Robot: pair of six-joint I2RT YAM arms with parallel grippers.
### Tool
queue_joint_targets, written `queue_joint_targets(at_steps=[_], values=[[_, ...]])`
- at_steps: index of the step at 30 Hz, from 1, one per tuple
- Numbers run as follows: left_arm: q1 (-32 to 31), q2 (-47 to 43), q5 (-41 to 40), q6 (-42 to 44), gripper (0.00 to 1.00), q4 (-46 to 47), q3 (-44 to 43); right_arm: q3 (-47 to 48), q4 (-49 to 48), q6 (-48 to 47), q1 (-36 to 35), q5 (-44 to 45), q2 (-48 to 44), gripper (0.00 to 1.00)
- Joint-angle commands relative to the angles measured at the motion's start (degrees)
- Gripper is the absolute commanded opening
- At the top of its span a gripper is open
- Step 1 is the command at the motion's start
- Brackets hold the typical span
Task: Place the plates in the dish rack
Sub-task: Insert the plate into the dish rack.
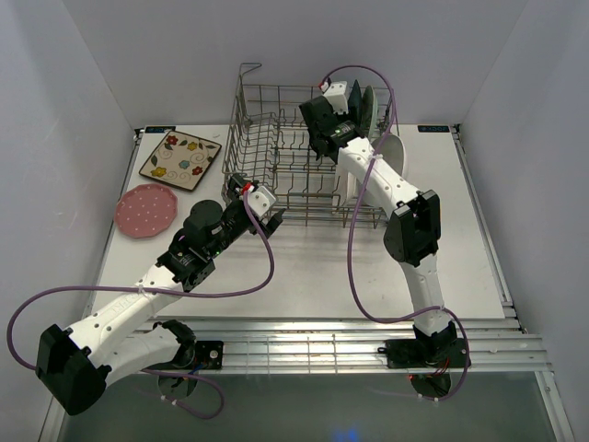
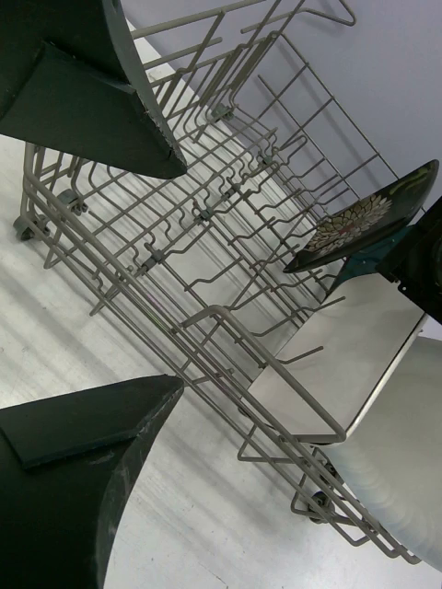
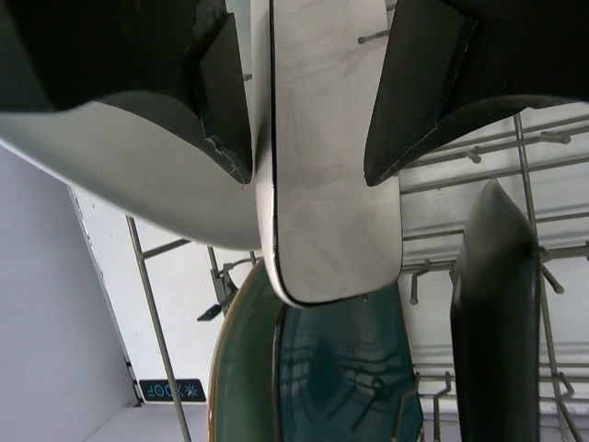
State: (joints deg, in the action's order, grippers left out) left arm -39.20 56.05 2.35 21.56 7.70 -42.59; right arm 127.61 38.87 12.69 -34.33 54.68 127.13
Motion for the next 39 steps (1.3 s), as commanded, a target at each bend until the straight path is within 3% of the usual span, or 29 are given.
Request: queue_joint_targets(at_steps=[1,18,30,39], values=[[0.2,-0.2,-0.5,-0.1,0.98,-0.6,-1.7,1.4,-7.1,-3.5,0.6,-0.4,0.4,0.58],[0.2,0.2,-1.5,0.1,0.98,-0.4,-1.9,-3.1,-10.9,-5.2,1.2,-1.9,-4.7,0.59],[0.2,-0.3,-1.5,0.0,0.98,0.1,-1.5,-16.8,-14.3,-4.2,-0.3,-2.4,-16.6,0.59],[0.2,-1.4,-6.1,-0.1,0.98,0.5,-2.4,-32.1,-23.0,-3.9,-1.6,-9.7,-28.0,0.59]])
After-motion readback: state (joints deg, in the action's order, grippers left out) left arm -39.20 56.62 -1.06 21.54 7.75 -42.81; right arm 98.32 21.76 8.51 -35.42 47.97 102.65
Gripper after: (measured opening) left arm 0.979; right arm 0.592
